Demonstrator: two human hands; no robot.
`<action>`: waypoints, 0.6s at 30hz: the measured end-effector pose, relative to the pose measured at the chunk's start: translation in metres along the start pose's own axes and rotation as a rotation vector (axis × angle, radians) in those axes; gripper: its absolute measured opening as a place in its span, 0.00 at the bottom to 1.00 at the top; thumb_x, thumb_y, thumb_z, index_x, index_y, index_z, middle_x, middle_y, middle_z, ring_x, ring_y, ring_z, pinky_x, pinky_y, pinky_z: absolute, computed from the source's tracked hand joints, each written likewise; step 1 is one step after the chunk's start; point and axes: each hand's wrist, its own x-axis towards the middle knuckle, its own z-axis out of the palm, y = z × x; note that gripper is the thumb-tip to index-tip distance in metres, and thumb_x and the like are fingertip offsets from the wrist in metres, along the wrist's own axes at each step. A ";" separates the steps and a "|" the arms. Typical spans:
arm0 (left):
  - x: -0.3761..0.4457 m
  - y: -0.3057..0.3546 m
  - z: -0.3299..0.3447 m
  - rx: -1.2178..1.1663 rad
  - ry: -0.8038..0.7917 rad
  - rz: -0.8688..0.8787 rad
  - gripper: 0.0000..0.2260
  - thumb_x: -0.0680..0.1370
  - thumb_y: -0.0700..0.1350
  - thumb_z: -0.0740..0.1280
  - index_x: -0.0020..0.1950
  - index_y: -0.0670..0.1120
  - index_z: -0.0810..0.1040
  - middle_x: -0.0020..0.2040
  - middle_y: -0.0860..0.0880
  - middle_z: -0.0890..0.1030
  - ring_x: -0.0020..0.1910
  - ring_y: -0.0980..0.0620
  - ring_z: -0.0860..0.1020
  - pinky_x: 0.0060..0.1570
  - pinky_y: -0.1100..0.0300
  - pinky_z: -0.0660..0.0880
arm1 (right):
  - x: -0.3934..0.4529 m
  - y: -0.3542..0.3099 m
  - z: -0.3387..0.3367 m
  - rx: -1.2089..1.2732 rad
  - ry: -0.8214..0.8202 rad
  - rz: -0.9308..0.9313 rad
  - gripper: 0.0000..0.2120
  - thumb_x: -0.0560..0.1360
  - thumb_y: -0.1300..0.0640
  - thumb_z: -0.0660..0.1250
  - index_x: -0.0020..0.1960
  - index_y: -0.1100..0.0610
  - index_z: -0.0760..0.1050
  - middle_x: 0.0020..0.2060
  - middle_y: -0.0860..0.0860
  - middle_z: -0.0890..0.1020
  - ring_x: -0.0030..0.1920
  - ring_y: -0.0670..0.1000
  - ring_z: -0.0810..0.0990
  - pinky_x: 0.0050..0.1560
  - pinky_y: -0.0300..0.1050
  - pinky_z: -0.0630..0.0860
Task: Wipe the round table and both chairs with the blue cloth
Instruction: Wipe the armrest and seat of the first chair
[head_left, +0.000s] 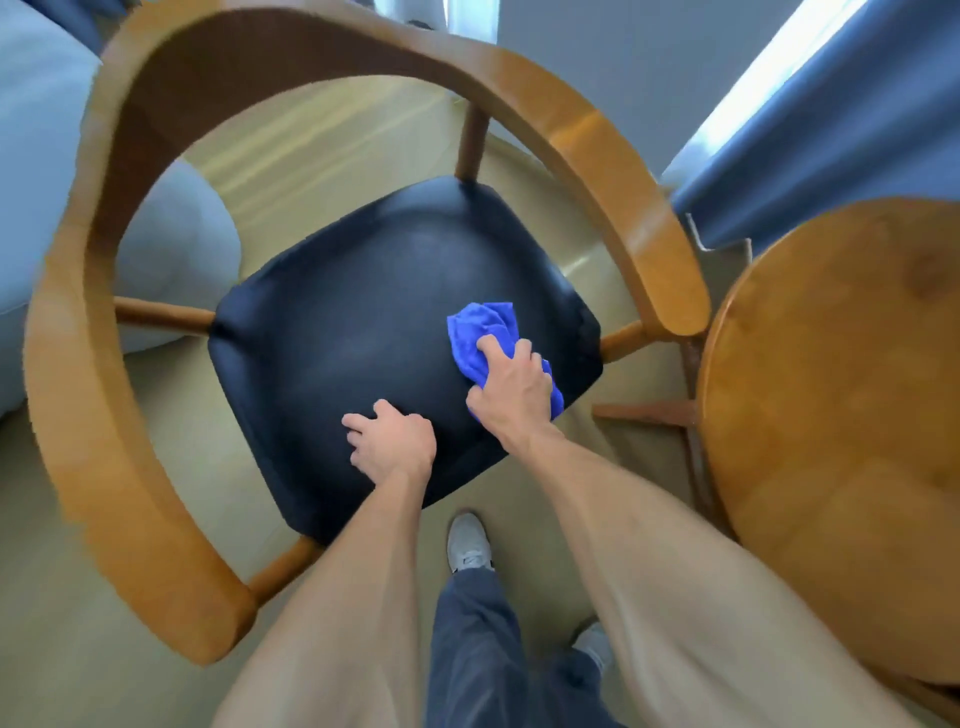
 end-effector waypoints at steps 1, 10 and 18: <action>-0.016 0.007 0.007 0.001 -0.033 0.019 0.13 0.78 0.44 0.58 0.61 0.43 0.71 0.66 0.39 0.66 0.59 0.39 0.71 0.58 0.47 0.69 | -0.012 0.021 -0.006 0.052 -0.008 0.050 0.23 0.69 0.58 0.64 0.63 0.49 0.67 0.53 0.55 0.69 0.47 0.57 0.69 0.50 0.53 0.72; -0.141 0.062 0.065 0.014 -0.085 0.188 0.10 0.77 0.42 0.58 0.57 0.44 0.70 0.60 0.41 0.69 0.55 0.40 0.74 0.57 0.48 0.71 | -0.070 0.156 -0.059 0.408 0.146 0.307 0.25 0.70 0.50 0.67 0.66 0.49 0.70 0.54 0.55 0.79 0.55 0.59 0.77 0.51 0.48 0.72; -0.161 0.053 0.025 -0.066 -0.003 0.120 0.10 0.77 0.42 0.58 0.58 0.43 0.69 0.60 0.41 0.71 0.55 0.39 0.75 0.56 0.48 0.71 | -0.086 0.126 -0.107 0.354 0.069 0.090 0.27 0.67 0.49 0.68 0.65 0.47 0.67 0.50 0.53 0.79 0.51 0.58 0.78 0.48 0.48 0.73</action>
